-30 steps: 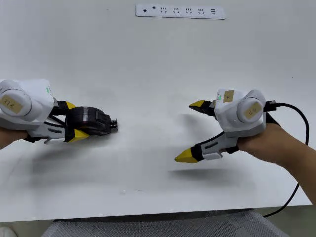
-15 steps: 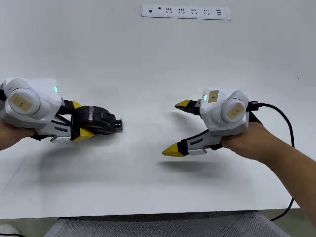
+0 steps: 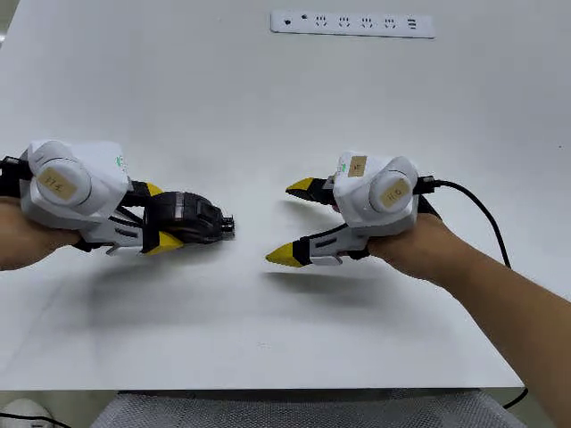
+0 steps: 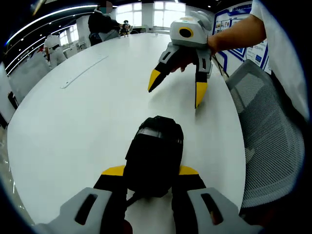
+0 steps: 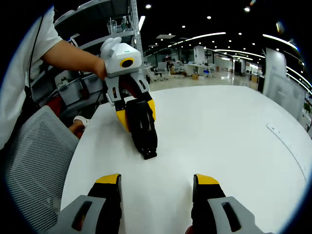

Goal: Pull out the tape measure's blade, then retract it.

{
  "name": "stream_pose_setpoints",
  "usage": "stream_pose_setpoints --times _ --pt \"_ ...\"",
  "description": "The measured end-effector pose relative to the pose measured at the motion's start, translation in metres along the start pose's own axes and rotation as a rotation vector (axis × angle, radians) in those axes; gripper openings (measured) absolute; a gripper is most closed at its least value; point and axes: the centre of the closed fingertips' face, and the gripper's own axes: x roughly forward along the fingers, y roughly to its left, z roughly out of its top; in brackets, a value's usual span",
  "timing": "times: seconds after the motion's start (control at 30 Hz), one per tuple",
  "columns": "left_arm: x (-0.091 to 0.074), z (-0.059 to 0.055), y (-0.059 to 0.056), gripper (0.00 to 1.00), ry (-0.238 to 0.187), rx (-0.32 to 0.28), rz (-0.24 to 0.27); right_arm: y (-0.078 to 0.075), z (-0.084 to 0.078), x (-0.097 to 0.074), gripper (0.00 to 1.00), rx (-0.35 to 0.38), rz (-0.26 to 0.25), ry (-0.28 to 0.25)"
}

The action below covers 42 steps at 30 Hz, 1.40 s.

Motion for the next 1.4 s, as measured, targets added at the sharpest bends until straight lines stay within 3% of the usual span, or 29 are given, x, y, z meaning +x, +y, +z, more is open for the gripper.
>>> stream_pose_setpoints --times 0.07,0.77,1.17,1.4 --pt "0.000 0.000 0.000 0.30 0.001 0.007 -0.002 0.002 0.001 0.005 0.53 0.009 0.027 -0.004" --pt "0.000 0.000 -0.001 0.30 0.003 0.008 -0.005 0.011 0.019 0.047 0.33 -0.084 0.077 -0.035" --pt "0.000 0.000 -0.001 0.30 0.003 0.007 -0.005 0.012 0.018 0.054 0.19 -0.132 0.092 -0.033" --pt "0.000 -0.001 -0.001 0.30 0.005 0.011 -0.007 0.014 0.018 0.058 0.16 -0.151 0.102 -0.038"
